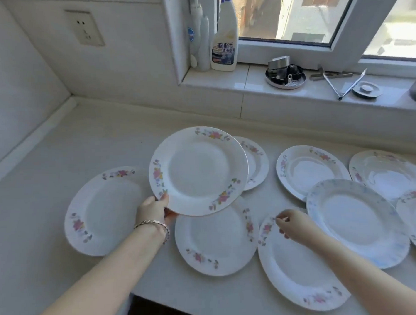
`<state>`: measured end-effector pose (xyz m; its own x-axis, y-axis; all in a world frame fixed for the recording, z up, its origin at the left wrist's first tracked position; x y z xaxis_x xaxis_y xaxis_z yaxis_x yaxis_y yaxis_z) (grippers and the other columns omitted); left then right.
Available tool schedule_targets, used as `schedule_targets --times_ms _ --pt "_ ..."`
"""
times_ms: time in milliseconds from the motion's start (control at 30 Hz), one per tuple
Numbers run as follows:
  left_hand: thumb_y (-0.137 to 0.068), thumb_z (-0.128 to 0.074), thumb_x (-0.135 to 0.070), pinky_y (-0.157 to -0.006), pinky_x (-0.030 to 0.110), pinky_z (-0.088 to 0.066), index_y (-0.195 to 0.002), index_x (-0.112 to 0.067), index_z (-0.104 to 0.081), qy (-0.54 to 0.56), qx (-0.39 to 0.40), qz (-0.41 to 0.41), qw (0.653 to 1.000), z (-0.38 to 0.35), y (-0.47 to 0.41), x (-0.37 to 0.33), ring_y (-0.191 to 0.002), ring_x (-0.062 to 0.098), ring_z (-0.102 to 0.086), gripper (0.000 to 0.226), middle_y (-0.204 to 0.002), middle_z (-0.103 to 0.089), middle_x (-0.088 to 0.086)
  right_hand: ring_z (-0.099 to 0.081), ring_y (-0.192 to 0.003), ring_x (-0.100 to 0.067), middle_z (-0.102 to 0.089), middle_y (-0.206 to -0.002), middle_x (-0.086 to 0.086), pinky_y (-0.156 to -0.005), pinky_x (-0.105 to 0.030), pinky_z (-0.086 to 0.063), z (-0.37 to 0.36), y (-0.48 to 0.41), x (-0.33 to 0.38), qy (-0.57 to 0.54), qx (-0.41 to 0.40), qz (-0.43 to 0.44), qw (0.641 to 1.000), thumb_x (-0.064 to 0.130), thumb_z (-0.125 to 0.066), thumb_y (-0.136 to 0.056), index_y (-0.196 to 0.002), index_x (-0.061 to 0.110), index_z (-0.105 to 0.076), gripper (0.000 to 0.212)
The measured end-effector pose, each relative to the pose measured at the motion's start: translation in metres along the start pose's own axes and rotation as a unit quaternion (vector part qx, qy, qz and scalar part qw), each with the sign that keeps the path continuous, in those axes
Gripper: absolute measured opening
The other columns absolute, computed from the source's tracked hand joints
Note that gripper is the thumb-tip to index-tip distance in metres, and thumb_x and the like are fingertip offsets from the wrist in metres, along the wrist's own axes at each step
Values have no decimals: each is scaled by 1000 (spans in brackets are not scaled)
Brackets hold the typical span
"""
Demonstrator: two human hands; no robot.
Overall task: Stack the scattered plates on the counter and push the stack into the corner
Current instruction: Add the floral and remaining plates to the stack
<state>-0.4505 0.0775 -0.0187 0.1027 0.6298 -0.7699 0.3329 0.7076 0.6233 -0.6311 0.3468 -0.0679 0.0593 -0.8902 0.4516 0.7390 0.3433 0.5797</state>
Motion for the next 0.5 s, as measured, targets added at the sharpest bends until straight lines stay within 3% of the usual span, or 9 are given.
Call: schedule_targets --times_ms 100,200,267,333,433,500 --pt "-94 -44 3 -32 26 -51 -72 -6 -49 17 -40 -12 999 56 -8 -25 -66 21 -53 24 -74 -55 11 -60 -71 -18 -63 -74 3 -69 -27 -48 -18 1 34 26 22 30 999 23 -46 -91 -92 18 -60 14" --pt "-94 -43 4 -33 25 -52 -72 -9 -49 25 -72 -13 997 108 -15 -34 -67 19 -52 26 -56 -64 8 -57 -69 -18 -62 -74 1 -63 -24 -44 -36 4 59 42 30 50 997 20 -48 -90 -85 19 -57 11" --pt "-95 -42 5 -57 31 -59 -72 -12 -49 26 -87 -12 996 132 -16 -37 -67 18 -52 28 -63 -61 8 -58 -63 -15 -62 -70 3 -58 -23 -44 -45 5 71 64 28 57 996 20 -47 -89 -75 22 -55 16" --pt "-95 -43 4 -87 43 -48 -74 -11 -50 25 -101 -9 995 150 -17 -35 -71 21 -53 27 -74 -54 6 -59 -54 -11 -63 -63 7 -63 -27 -53 -52 6 77 79 27 52 995 22 -46 -87 -67 29 -51 22" --pt "-95 -44 3 -100 49 -41 -94 2 -57 29 -122 2 992 169 -24 -29 -97 29 -52 13 -76 -52 7 -63 -56 -13 -65 -64 8 -74 -34 -57 -58 8 83 96 30 50 994 24 -45 -86 -67 32 -50 20" --pt "-95 -44 3 -102 52 -39 -106 5 -56 42 -133 12 990 176 -27 -26 -103 30 -50 17 -76 -52 7 -64 -57 -16 -66 -64 8 -74 -35 -57 -60 9 87 95 31 54 994 24 -45 -86 -68 33 -50 20"
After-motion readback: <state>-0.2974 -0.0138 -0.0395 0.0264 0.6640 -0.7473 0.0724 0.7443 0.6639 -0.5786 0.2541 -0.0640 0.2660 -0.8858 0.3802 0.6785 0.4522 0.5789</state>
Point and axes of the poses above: each hand's wrist, its own y-axis away from the middle knuckle, its own z-axis out of the back of the hand, x = y × z, the point moved 7 cm from there along -y, towards the middle knuckle
